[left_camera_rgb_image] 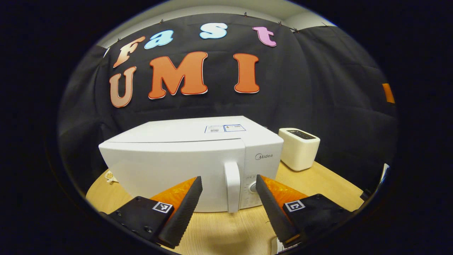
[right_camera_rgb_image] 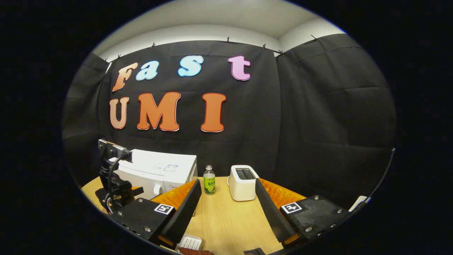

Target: Open the microwave oven with the left hand, put the food in, and close the microwave oven.

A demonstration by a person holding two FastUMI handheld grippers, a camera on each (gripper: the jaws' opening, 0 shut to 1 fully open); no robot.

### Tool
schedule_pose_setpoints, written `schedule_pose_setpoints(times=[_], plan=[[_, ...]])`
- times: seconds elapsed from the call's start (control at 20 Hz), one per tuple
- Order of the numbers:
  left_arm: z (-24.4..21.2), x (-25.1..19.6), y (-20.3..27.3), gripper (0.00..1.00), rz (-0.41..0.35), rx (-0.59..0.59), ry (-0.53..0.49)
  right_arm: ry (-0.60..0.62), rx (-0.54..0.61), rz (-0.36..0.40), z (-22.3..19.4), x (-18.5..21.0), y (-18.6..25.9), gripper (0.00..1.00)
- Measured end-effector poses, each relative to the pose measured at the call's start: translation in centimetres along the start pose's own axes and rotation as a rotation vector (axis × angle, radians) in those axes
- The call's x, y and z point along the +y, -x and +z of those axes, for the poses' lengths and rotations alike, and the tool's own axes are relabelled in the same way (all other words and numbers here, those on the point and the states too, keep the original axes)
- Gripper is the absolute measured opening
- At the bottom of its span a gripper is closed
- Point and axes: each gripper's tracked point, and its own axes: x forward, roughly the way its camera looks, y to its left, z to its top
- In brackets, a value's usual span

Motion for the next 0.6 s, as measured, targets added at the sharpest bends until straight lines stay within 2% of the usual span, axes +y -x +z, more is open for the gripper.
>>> schedule_pose_setpoints(times=[0.05, 0.1, 0.15, 0.3, 0.35, 0.4, 0.5, 0.6], plan=[[-0.4, 0.2, -0.5, 0.99, 0.009, 0.008, 0.001, 0.002, 0.008, 0.001, -0.4, 0.0, 0.1, 0.95], [-0.6, 0.3, -1.0, 0.95, 0.015, 0.017, 0.001, 0.003, 0.015, -0.001, -0.7, -0.1, 0.4, 0.95], [-1.0, 0.6, -1.5, 0.99, 0.025, 0.021, -0.001, 0.003, 0.022, -0.001, -1.0, -0.1, 0.6, 0.95], [-2.2, 0.8, -2.4, 0.89, 0.038, 0.045, 0.008, 0.012, 0.045, -0.002, -1.9, -0.2, 1.2, 0.95], [-2.7, 0.9, -2.8, 0.77, 0.045, 0.052, 0.013, 0.019, 0.049, -0.007, -2.2, -0.3, 1.4, 0.95], [-2.8, 0.9, -3.0, 0.8, 0.044, 0.051, 0.013, 0.025, 0.054, -0.012, -2.4, -0.6, 1.6, 0.95], [-2.6, 0.0, -3.5, 0.77, 0.022, 0.042, 0.029, 0.036, 0.065, -0.024, -2.8, -1.2, 1.8, 0.95], [-2.5, -0.6, -3.7, 0.57, 0.017, 0.045, 0.007, 0.041, 0.074, -0.035, -3.1, -1.8, 2.1, 0.95]])
